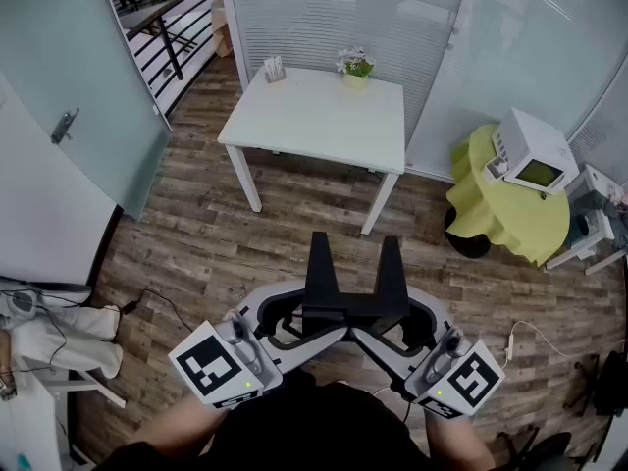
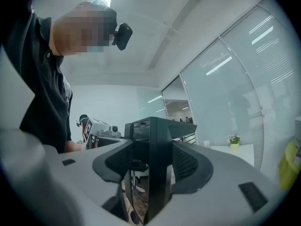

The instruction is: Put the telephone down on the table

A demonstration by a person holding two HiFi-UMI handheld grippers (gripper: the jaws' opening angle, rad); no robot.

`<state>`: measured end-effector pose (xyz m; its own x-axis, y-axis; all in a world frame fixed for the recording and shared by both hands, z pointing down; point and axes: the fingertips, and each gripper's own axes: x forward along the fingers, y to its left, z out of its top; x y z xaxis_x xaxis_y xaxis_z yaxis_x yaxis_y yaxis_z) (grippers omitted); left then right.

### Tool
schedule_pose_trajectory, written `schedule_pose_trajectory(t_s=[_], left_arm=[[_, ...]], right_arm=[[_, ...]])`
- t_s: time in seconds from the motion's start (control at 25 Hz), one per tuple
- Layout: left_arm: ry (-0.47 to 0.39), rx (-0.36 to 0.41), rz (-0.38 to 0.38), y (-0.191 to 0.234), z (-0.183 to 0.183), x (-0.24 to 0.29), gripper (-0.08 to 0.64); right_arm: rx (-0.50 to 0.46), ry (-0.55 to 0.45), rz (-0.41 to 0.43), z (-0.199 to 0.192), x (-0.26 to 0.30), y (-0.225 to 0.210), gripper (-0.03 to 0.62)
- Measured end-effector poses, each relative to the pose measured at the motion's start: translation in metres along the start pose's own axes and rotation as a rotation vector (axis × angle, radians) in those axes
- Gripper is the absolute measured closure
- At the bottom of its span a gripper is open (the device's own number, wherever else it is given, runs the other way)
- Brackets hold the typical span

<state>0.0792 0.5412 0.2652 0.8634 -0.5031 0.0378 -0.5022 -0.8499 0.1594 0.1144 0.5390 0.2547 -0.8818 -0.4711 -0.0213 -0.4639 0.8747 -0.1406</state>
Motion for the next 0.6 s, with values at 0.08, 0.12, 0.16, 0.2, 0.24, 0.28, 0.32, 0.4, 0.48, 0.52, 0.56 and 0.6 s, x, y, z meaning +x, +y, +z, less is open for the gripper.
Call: schedule_pose_trajectory(t_s=[0.08,0.12,0.16,0.2,0.24,0.28,0.32,0.4,0.48,0.52,0.56,0.6], left_arm=[[-0.004,0.005,-0.001,-0.002,0.002,-0.002,0.328],[-0.005,0.007,-0.003,-0.003,0.002,-0.003,0.328],[-0.004,0.010,-0.006,-0.004,0.002,-0.005,0.328],[-0.004,0.010,-0.007,-0.005,0.002,-0.007,0.328],[-0.005,0.007,-0.004,-0.004,0.002,-0.009,0.328],[-0.008,0.002,0.000,-0.003,0.002,-0.011,0.328],[-0.009,-0.002,0.003,-0.002,0.002,-0.013,0.328],[-0.009,-0.008,0.002,0.000,0.001,-0.017,0.328],[-0.010,-0.017,-0.001,0.003,-0.001,-0.022,0.328],[-0.011,-0.021,-0.002,0.005,-0.001,-0.025,0.328],[-0.012,-0.023,-0.004,0.007,-0.001,-0.027,0.328],[-0.011,-0.021,-0.007,0.009,0.000,-0.030,0.328]], right_arm=[[0.003,-0.007,0.002,0.002,-0.001,0.002,0.327],[0.003,-0.009,0.003,0.002,-0.001,0.004,0.327],[0.001,-0.008,0.004,0.003,0.000,0.006,0.327],[-0.002,-0.006,0.004,0.003,0.001,0.008,0.327],[-0.003,-0.003,0.004,0.003,0.002,0.009,0.327],[-0.002,0.001,0.004,0.002,0.004,0.011,0.327],[0.000,0.005,0.003,0.002,0.006,0.011,0.327],[0.005,0.009,0.001,0.000,0.010,0.014,0.327],[0.007,0.012,-0.003,-0.002,0.015,0.017,0.327],[0.007,0.014,-0.005,-0.003,0.017,0.019,0.327],[0.008,0.016,-0.006,-0.003,0.020,0.020,0.327],[0.008,0.017,-0.007,-0.003,0.023,0.020,0.327]])
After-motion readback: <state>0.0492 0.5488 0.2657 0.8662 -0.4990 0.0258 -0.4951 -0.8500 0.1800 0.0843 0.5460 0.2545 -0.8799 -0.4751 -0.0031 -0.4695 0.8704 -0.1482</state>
